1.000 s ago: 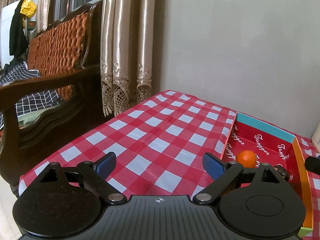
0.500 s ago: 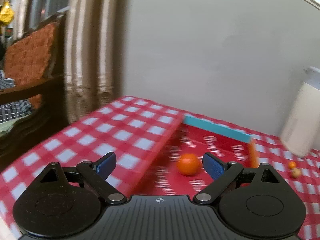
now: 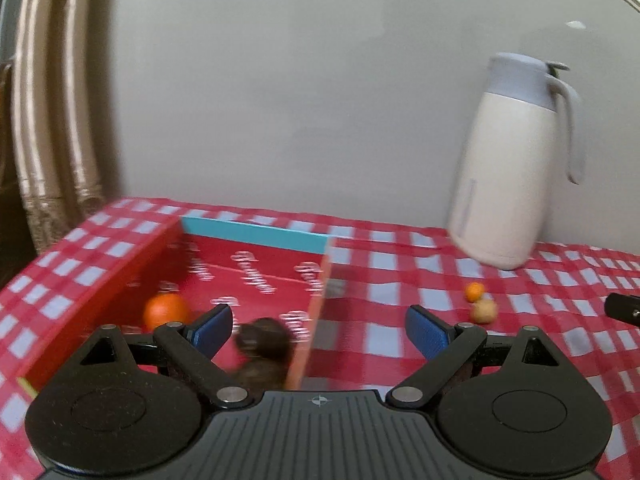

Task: Organize fruits
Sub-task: 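Move the left gripper back toward the yellow round fruit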

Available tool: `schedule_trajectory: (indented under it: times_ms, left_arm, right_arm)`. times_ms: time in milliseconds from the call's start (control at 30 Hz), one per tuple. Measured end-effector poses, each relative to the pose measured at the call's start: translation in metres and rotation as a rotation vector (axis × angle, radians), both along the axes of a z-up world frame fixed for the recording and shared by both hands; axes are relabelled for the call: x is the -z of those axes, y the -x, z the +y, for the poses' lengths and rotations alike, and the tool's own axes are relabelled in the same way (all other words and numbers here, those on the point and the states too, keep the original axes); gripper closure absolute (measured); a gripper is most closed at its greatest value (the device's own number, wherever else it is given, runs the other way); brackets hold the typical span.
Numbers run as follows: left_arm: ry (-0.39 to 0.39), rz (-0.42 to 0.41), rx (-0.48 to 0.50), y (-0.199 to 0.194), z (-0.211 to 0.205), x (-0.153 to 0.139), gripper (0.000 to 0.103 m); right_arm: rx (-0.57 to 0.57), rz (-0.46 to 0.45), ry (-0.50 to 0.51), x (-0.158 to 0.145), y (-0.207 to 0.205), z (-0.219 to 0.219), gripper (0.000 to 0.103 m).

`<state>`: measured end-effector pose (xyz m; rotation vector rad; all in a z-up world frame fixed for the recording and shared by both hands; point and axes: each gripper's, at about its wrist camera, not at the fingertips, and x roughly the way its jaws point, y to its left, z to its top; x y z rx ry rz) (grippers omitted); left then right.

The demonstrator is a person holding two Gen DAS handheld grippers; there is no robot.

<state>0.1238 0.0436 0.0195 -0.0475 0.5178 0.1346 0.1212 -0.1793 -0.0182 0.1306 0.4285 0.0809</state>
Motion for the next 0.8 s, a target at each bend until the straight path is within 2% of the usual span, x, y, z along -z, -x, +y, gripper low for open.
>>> schedule_trajectory:
  times_ms: [333,467,567,700,800]
  left_arm:
    - [-0.021,-0.001,0.113,-0.029,-0.072,0.016,0.01]
    - [-0.054,-0.008,0.126,-0.038,-0.09,0.02,0.011]
    - [-0.025,0.007,0.124,-0.048,-0.095,0.025,0.011]
    - [-0.03,0.021,0.129,-0.061,-0.106,0.032,0.011]
    - [-0.065,0.024,0.134,-0.067,-0.115,0.035,0.012]
  right_arm:
    - [0.038,0.015,0.012,0.013,-0.016,-0.028,0.07]
    - [0.049,0.026,0.004,0.018,-0.021,-0.039,0.07]
    - [0.056,0.026,0.003,0.022,-0.025,-0.045,0.07]
    - [0.081,0.027,0.008,0.024,-0.034,-0.053,0.07]
    - [0.101,0.031,0.006,0.028,-0.04,-0.061,0.07]
